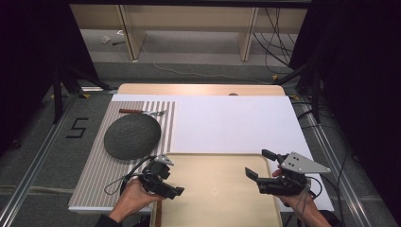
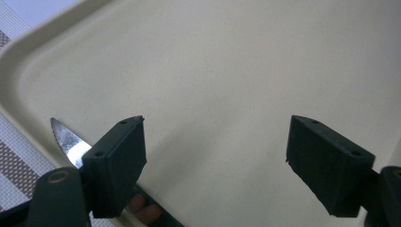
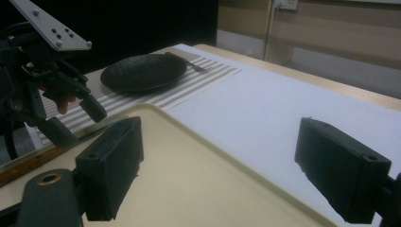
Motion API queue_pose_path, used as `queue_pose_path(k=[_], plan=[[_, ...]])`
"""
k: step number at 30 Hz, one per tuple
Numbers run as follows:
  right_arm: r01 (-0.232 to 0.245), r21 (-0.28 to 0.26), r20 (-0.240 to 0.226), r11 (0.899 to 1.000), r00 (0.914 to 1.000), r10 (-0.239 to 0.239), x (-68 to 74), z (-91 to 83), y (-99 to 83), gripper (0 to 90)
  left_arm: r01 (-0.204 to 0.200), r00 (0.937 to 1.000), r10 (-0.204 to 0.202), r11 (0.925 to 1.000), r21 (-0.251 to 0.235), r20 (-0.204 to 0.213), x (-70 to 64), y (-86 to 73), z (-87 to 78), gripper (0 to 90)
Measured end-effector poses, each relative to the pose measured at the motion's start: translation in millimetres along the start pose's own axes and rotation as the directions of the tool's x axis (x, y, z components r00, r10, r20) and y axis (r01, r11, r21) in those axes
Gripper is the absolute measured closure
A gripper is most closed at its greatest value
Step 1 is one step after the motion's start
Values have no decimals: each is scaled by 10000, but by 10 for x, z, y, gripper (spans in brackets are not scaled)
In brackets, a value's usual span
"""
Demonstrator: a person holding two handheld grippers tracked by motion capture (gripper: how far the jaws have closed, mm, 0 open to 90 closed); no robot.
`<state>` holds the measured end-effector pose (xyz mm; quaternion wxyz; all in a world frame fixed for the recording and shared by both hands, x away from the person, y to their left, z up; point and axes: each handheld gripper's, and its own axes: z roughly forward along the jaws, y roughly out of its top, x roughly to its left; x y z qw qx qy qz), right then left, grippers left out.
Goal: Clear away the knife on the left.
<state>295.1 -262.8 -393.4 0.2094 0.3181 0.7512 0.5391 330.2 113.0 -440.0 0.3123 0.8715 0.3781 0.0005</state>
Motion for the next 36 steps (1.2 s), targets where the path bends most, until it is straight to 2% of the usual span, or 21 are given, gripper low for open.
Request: queue_pose_path(k=[5, 9, 13, 18, 23, 32, 36], plan=[[-3, 3, -7, 10000, 10000, 3, 1, 0, -1, 170, -51, 10000, 53, 9988, -488, 38, -9, 9, -34, 176], [-4, 11, -14, 10000, 10000, 4, 0, 2, -2, 170, -85, 10000, 85, 9939, -1100, -6, -14, 16, -78, 159], [-10, 19, -11, 10000, 10000, 10, -1, 2, -2, 170, -222, 9998, 214, 9820, -1878, -59, -22, 15, -132, 155], [-11, 1, -11, 10000, 10000, 11, -1, 0, 0, 170, -336, 9994, 304, 9664, -2547, -166, -28, 15, -195, 155], [-16, -1, -4, 10000, 10000, 16, -1, 0, 0, 170, -365, 9993, 352, 9438, -3284, -99, -28, 6, -252, 156], [-6, -2, 2, 10000, 10000, 6, 0, 0, 0, 170, -495, 9988, 471, 8918, -4498, -167, -46, -12, -343, 156], [-12, 0, 2, 10000, 10000, 12, -2, 0, -2, 170, -523, 9986, 500, 8733, -4844, -176, -49, -21, -369, 156]])
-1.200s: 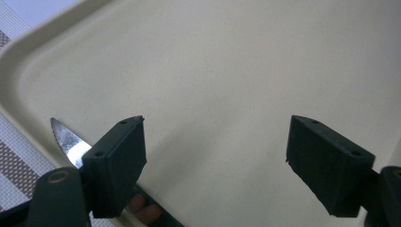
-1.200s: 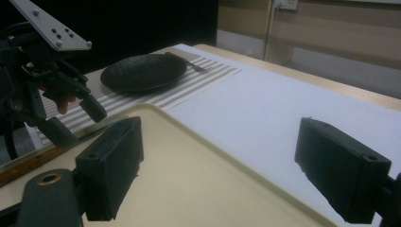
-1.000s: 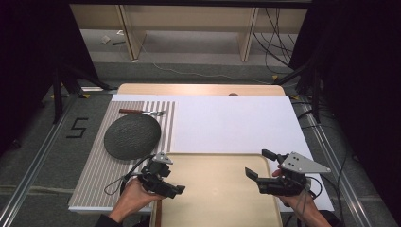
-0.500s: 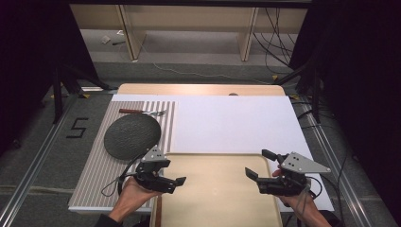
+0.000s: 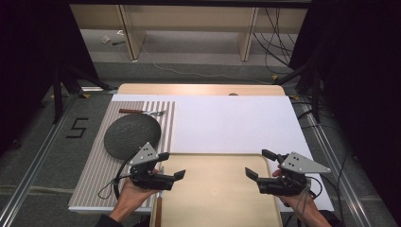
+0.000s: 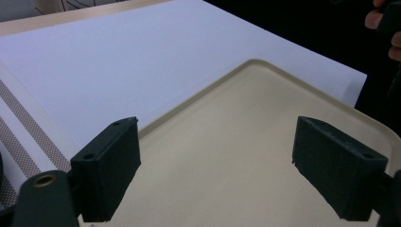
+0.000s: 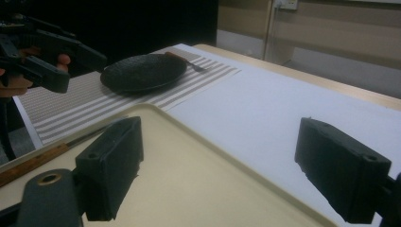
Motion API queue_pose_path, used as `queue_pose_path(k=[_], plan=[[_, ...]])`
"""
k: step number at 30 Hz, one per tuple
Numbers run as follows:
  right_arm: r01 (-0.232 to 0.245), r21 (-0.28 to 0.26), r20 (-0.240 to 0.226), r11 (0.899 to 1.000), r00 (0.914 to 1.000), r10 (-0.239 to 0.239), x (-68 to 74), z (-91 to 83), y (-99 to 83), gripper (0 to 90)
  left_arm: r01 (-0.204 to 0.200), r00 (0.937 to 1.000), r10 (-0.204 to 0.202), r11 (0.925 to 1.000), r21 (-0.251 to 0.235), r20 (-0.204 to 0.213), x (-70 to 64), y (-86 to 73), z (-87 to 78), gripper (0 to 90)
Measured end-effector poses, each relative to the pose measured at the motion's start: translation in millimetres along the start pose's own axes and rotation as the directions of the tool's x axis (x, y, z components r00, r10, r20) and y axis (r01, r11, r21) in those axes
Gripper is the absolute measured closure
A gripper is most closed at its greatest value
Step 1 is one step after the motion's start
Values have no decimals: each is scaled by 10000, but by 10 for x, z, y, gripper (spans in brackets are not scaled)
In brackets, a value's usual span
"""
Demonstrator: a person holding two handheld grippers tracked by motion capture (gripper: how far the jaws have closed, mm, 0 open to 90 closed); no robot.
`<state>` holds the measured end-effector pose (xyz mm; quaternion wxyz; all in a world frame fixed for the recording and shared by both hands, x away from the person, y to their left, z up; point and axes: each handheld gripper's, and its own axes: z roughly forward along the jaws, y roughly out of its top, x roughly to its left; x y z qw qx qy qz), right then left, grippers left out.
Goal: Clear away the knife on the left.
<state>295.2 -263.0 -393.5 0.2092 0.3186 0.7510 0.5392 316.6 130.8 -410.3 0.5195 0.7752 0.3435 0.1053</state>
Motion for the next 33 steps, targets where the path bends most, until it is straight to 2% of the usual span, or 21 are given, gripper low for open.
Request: queue_pose_path(k=[11, 23, 33], plan=[[7, 19, -6, 10000, 10000, -7, 3, 2, 0, 170, -7, 10000, 10, 9960, -892, 25, 11, 15, -76, 156], [22, 9, -27, 10000, 10000, -22, 19, -1, 3, 170, -161, 9999, 151, 9900, -1402, -83, 20, -6, -143, 156], [-90, 98, 14, 9999, 10000, 89, 15, -20, -11, 170, -267, 9996, 246, 9876, -1545, -156, 34, -62, -199, 156]])
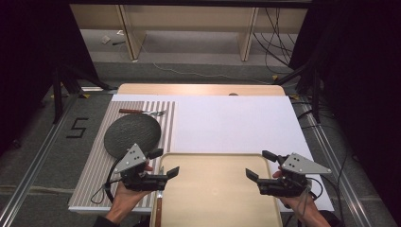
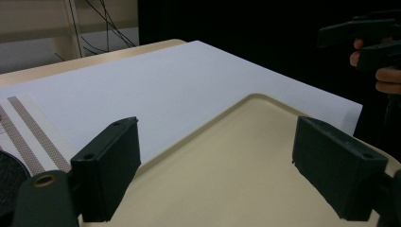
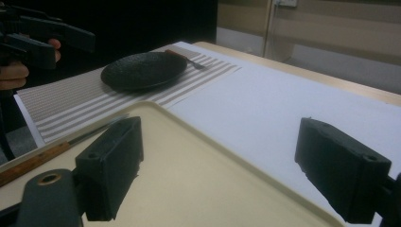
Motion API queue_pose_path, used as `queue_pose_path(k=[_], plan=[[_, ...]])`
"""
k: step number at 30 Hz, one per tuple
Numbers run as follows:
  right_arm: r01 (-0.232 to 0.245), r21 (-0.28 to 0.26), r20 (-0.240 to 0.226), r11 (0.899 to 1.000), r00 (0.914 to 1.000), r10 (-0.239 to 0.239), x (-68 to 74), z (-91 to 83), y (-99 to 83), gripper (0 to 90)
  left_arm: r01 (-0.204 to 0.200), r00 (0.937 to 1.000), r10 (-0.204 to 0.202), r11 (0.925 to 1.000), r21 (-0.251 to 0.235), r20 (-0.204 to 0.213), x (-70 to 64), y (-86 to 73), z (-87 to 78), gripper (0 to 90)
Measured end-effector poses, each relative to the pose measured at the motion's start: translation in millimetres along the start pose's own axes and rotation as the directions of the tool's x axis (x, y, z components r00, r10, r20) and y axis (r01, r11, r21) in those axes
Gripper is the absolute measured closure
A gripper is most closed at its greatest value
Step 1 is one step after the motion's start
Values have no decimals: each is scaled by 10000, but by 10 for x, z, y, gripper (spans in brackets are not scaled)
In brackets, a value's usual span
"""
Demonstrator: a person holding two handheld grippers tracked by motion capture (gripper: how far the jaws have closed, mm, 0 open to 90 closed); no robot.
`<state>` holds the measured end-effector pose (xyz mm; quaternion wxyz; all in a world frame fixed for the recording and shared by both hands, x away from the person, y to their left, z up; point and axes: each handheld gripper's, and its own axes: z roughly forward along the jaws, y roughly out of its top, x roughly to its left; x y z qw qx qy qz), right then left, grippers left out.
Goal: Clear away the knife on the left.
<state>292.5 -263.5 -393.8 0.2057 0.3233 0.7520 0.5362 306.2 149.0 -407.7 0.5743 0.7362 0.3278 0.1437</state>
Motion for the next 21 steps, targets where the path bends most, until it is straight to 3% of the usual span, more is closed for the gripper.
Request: queue_pose_path(k=[21], plan=[[-60, 39, 59, 10000, 10000, 60, -14, -8, -6, 170, 81, 9997, -82, 10000, 55, 212, -2, -31, 31, 155]])
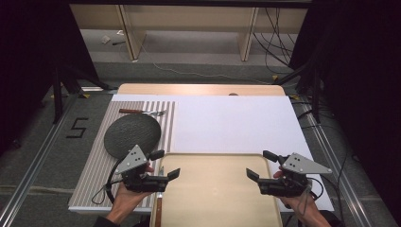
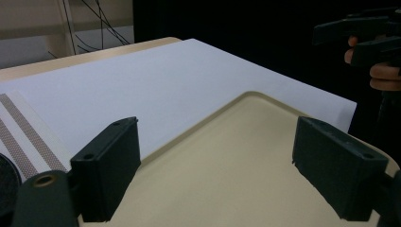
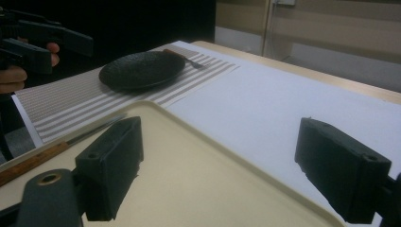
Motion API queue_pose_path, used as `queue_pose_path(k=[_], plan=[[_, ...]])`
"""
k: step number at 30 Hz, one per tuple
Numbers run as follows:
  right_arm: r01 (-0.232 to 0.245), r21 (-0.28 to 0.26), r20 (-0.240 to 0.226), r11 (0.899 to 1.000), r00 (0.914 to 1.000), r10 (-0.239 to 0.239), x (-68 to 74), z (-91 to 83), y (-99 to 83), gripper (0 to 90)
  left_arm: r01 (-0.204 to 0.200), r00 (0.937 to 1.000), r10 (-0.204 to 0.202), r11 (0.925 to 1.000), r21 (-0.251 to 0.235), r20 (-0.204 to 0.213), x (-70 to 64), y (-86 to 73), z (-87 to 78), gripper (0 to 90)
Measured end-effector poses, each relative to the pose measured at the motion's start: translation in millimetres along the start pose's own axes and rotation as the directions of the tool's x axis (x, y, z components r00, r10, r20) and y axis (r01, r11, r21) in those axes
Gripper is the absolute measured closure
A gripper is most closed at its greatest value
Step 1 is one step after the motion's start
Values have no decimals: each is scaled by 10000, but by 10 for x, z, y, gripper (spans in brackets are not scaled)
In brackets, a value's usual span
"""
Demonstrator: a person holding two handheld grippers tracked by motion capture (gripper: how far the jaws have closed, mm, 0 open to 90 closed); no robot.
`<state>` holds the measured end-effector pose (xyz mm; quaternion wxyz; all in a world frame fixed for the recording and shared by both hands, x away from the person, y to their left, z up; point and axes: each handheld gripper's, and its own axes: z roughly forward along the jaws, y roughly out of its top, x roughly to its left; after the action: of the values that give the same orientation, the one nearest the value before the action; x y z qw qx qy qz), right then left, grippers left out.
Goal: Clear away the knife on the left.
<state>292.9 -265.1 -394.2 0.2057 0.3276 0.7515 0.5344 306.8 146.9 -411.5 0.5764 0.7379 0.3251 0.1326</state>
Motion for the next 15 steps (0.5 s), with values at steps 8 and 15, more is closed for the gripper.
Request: queue_pose_path(k=[8, 15], plan=[[5, -22, -23, 10000, 10000, -5, 1, 0, 6, 170, 9, 10000, -9, 10000, 57, -20, -3, -3, 5, 155], [59, -4, -25, 10000, 10000, -59, 3, 4, 3, 170, 23, 10000, -23, 10000, 84, 3, -3, -2, 12, 155]])
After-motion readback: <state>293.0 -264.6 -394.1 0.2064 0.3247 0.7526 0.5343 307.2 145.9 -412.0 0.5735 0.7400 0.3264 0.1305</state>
